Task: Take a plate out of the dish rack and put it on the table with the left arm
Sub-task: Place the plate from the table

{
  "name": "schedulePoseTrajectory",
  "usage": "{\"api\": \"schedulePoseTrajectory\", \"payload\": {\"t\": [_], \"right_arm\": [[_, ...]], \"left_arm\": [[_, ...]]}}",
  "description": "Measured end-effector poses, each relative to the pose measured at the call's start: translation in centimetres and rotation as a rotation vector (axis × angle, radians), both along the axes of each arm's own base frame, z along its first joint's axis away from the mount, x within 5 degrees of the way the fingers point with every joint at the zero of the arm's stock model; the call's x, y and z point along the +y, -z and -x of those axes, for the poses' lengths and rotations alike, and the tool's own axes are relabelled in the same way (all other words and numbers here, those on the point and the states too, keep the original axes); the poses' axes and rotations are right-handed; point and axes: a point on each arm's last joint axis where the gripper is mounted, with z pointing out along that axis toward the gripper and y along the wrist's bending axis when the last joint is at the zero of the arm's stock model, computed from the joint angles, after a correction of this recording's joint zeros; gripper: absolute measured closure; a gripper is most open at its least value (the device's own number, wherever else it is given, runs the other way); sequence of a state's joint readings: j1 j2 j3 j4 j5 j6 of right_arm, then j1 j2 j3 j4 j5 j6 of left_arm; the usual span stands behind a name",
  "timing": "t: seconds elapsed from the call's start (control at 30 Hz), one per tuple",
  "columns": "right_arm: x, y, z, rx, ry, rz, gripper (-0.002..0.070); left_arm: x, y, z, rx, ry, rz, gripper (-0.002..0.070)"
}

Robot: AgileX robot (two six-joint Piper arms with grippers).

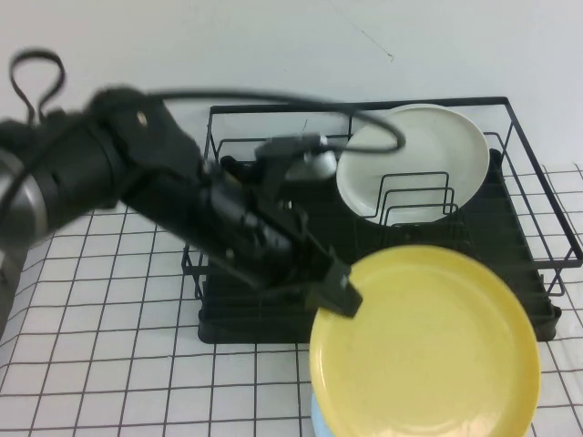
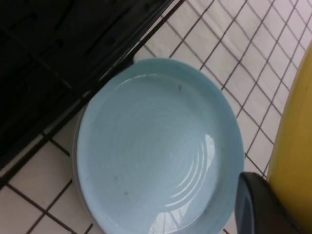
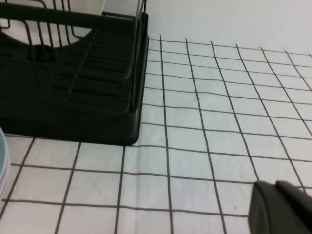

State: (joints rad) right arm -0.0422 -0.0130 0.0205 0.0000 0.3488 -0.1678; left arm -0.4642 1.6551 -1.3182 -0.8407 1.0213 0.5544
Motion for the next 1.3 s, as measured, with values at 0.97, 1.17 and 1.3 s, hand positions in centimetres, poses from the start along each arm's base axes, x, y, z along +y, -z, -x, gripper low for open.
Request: {"api": "schedulePoseTrajectory", "payload": {"t": [0.97, 1.17, 1.3], "right_arm": [[0.0, 0.0, 0.0, 0.000, 0.000, 0.000, 0.0680], [0.0, 0.0, 0.0, 0.000, 0.000, 0.000, 0.0680], [0.0, 0.0, 0.0, 0.000, 0.000, 0.000, 0.0680]], "left_arm": [[-1.7, 8.5, 1.0, 0.012, -0.161, -0.117, 0.0618], [-1.7, 8.5, 1.0, 0.012, -0.156, -0.119, 0.0489], [-1.7, 8.5, 1.0, 0.014, -0.151, -0.120, 0.0307]]}}
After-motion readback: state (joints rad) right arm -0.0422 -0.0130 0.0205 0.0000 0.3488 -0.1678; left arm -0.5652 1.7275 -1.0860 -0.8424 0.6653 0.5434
